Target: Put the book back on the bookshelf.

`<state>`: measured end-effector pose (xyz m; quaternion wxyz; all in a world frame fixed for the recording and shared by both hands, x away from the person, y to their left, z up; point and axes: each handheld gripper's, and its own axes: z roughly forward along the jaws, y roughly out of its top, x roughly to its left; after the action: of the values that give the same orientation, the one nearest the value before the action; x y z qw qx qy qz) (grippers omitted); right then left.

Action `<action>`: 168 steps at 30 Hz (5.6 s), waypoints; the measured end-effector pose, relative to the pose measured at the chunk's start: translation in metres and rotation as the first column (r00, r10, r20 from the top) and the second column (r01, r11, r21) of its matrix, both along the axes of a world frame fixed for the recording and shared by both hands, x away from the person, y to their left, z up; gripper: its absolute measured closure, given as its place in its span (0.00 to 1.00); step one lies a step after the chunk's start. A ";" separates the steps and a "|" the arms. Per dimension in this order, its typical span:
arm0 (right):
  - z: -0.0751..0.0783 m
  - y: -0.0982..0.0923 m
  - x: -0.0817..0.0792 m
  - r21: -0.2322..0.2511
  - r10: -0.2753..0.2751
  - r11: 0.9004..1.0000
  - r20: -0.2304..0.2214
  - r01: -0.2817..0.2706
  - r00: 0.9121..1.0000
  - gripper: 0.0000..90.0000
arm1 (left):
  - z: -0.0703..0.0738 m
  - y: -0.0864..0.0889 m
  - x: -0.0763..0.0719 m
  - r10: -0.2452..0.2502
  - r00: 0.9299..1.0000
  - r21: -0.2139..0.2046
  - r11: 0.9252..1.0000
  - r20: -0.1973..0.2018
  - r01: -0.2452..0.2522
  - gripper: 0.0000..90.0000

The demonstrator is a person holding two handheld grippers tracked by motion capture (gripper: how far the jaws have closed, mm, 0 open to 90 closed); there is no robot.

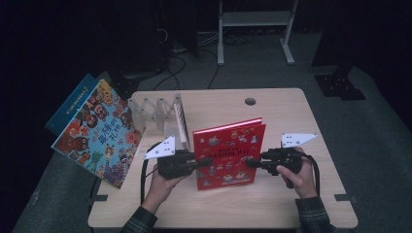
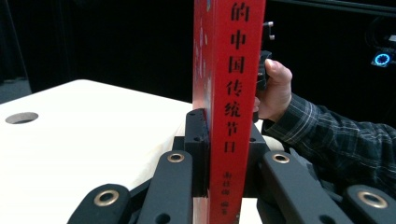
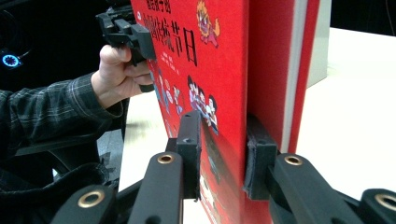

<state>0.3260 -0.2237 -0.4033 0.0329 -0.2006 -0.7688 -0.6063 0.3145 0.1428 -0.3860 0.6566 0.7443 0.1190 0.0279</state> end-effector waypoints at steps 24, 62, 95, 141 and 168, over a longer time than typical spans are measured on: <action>-0.032 -0.018 0.007 -0.288 -0.426 0.849 0.120 0.442 0.897 0.47 | 0.010 0.030 -0.001 0.099 0.995 -0.043 0.994 -0.007 -0.099 0.89; -0.083 -0.027 0.021 -0.494 -0.583 0.667 0.121 0.558 0.804 0.21 | 0.035 0.156 -0.043 0.355 0.935 -0.158 0.924 0.007 -0.349 0.89; -0.083 -0.027 0.022 -0.491 -0.590 0.664 0.119 0.564 0.799 0.22 | 0.051 0.186 -0.041 0.751 0.653 -0.170 0.659 0.097 -0.733 0.89; -0.083 -0.027 0.022 -0.492 -0.590 0.663 0.120 0.564 0.798 0.22 | 0.013 0.148 0.051 0.844 0.525 -0.112 0.536 0.111 -0.837 0.89; -0.083 -0.027 0.022 -0.492 -0.589 0.664 0.121 0.563 0.799 0.22 | -0.008 0.149 0.038 0.848 0.526 0.005 0.527 0.067 -0.850 0.89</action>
<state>0.3482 -0.2509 -0.4860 -0.1953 -0.4491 -0.7952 -0.3575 0.3529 0.2920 -0.3944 0.5494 0.6035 0.4467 0.3666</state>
